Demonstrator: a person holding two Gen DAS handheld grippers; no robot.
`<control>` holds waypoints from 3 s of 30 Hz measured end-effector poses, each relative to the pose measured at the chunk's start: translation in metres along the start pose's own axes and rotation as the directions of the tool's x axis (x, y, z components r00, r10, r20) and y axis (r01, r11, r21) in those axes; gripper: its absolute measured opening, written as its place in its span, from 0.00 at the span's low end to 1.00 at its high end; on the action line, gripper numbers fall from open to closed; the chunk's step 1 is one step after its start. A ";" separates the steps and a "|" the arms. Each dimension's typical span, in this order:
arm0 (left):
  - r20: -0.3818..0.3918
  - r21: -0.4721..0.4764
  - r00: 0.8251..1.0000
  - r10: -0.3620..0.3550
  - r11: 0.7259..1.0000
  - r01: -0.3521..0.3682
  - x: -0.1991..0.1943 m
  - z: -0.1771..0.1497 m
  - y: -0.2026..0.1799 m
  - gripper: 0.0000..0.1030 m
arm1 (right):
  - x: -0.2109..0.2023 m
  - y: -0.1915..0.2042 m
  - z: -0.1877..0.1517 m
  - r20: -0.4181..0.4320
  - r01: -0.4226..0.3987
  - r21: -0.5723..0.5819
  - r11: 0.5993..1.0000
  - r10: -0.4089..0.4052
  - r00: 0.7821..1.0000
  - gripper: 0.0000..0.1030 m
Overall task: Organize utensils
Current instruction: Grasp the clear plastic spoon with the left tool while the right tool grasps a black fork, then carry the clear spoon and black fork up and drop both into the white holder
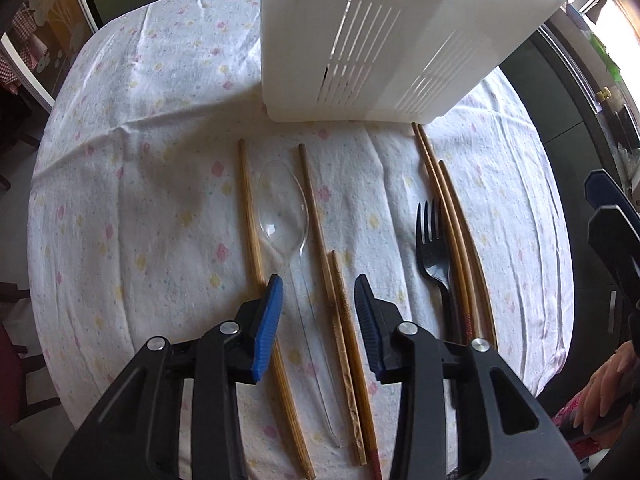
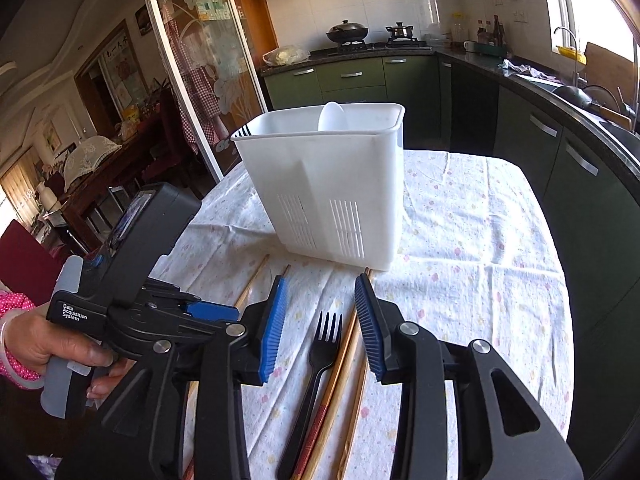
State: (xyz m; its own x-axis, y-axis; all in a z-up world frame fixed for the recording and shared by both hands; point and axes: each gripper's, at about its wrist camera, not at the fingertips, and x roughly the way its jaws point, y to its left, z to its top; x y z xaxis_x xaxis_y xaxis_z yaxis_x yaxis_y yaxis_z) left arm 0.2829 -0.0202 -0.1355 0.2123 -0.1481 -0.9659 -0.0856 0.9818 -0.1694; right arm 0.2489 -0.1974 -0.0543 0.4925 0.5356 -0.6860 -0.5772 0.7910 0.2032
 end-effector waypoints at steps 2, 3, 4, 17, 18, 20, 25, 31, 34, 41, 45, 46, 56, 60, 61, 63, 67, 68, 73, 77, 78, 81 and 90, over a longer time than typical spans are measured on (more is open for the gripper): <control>-0.004 -0.005 1.000 -0.002 1.000 0.002 0.003 0.001 0.000 0.33 | 0.002 0.001 0.000 -0.022 -0.002 -0.006 1.000 0.002 1.000 0.35; 0.002 -0.004 1.000 -0.003 1.000 0.003 0.003 0.003 -0.001 0.28 | 0.004 0.001 -0.001 -0.041 -0.009 -0.006 1.000 0.008 0.999 0.35; 0.000 -0.006 1.000 -0.008 1.000 0.008 0.004 0.005 -0.001 0.20 | 0.007 0.001 -0.002 -0.066 -0.015 -0.004 1.000 0.014 0.998 0.35; 0.071 0.020 0.997 -0.028 0.999 0.027 -0.019 0.000 0.015 0.08 | 0.082 0.028 -0.038 -0.384 -0.003 -0.089 0.996 -0.031 0.923 0.34; 0.074 0.027 0.997 -0.030 0.999 0.028 -0.020 -0.001 0.015 0.08 | 0.084 0.028 -0.038 -0.391 0.003 -0.084 0.996 -0.036 0.920 0.34; 0.080 0.039 0.996 -0.035 0.999 0.032 -0.023 -0.003 0.014 0.08 | 0.090 0.029 -0.038 -0.408 0.020 -0.079 0.997 -0.051 0.911 0.32; 0.101 0.062 0.994 -0.047 0.997 0.041 -0.032 -0.008 0.013 0.08 | 0.100 0.029 -0.040 -0.444 0.049 -0.077 0.996 -0.078 0.892 0.24; 0.133 0.089 0.989 -0.058 0.995 0.046 -0.046 -0.017 0.012 0.08 | 0.103 0.026 -0.038 -0.424 0.086 -0.099 0.991 -0.120 0.898 0.09; 0.157 0.099 0.985 -0.067 0.994 0.051 -0.059 -0.023 0.014 0.08 | 0.088 0.023 -0.034 -0.369 0.032 -0.042 0.999 -0.046 0.928 0.09; 0.262 0.134 0.960 -0.097 0.989 0.063 -0.105 -0.031 0.010 0.08 | 0.032 0.019 -0.008 -0.163 -0.069 0.029 0.997 0.073 0.984 0.09; 0.338 0.163 0.932 -0.130 0.984 0.078 -0.139 -0.029 0.001 0.08 | 0.000 0.018 0.014 -0.040 -0.101 0.041 0.994 0.103 0.994 0.09; 0.360 0.170 0.923 -0.133 0.982 0.075 -0.147 -0.027 -0.003 0.08 | -0.009 0.016 0.020 -0.011 -0.108 0.043 0.993 0.108 0.994 0.09; 0.228 0.244 0.973 -0.025 0.969 -0.032 -0.099 -0.004 -0.015 0.08 | -0.060 0.015 0.059 0.126 -0.154 0.030 0.988 0.149 0.981 0.09; 0.171 0.357 0.983 0.061 0.926 -0.120 -0.054 0.000 -0.015 0.09 | -0.057 0.018 0.058 0.109 -0.168 0.036 0.985 0.163 0.981 0.09; 0.163 0.382 0.985 0.063 0.916 -0.121 -0.047 0.002 -0.015 0.15 | -0.057 0.017 0.058 0.106 -0.167 0.038 0.985 0.162 0.981 0.09; 0.145 0.413 0.987 0.066 0.903 -0.121 -0.036 0.005 -0.014 0.23 | -0.052 0.016 0.057 0.103 -0.164 0.041 0.986 0.159 0.982 0.09; 0.112 0.426 0.991 0.079 0.897 -0.120 -0.021 0.012 -0.013 0.23 | -0.047 0.013 0.057 0.101 -0.171 0.047 0.984 0.165 0.981 0.09; 0.103 0.426 0.991 0.084 0.897 -0.120 -0.018 0.014 -0.012 0.23 | -0.044 0.011 0.059 0.099 -0.173 0.046 0.984 0.168 0.981 0.09; 0.067 0.433 0.994 0.088 0.895 -0.108 -0.006 0.017 -0.007 0.23 | -0.044 0.012 0.057 0.095 -0.183 0.042 0.982 0.178 0.979 0.09; 0.071 0.442 0.995 0.069 0.892 -0.093 -0.005 0.020 -0.007 0.22 | -0.043 0.011 0.055 0.092 -0.186 0.045 0.982 0.181 0.979 0.09; 0.068 0.441 0.996 0.063 0.893 -0.087 -0.005 0.020 -0.006 0.14 | -0.042 0.011 0.054 0.091 -0.187 0.047 0.981 0.182 0.979 0.09; 0.078 0.452 0.995 0.055 0.888 -0.085 -0.006 0.022 -0.007 0.08 | -0.043 0.010 0.053 0.090 -0.188 0.050 0.981 0.183 0.979 0.09; 0.206 0.442 0.975 -0.084 0.897 -0.016 -0.074 0.009 -0.005 0.08 | -0.059 0.002 0.055 0.145 -0.202 0.068 0.977 0.191 0.971 0.09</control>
State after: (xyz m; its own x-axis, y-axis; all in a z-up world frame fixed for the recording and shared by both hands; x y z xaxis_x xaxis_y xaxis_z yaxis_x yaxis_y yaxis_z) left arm 0.2763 -0.0136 -0.0617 0.4145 -0.2027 -0.8872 0.3498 0.9355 -0.0503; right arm 0.2543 -0.2109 0.0245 0.4624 0.7137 -0.5261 -0.6193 0.6846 0.3845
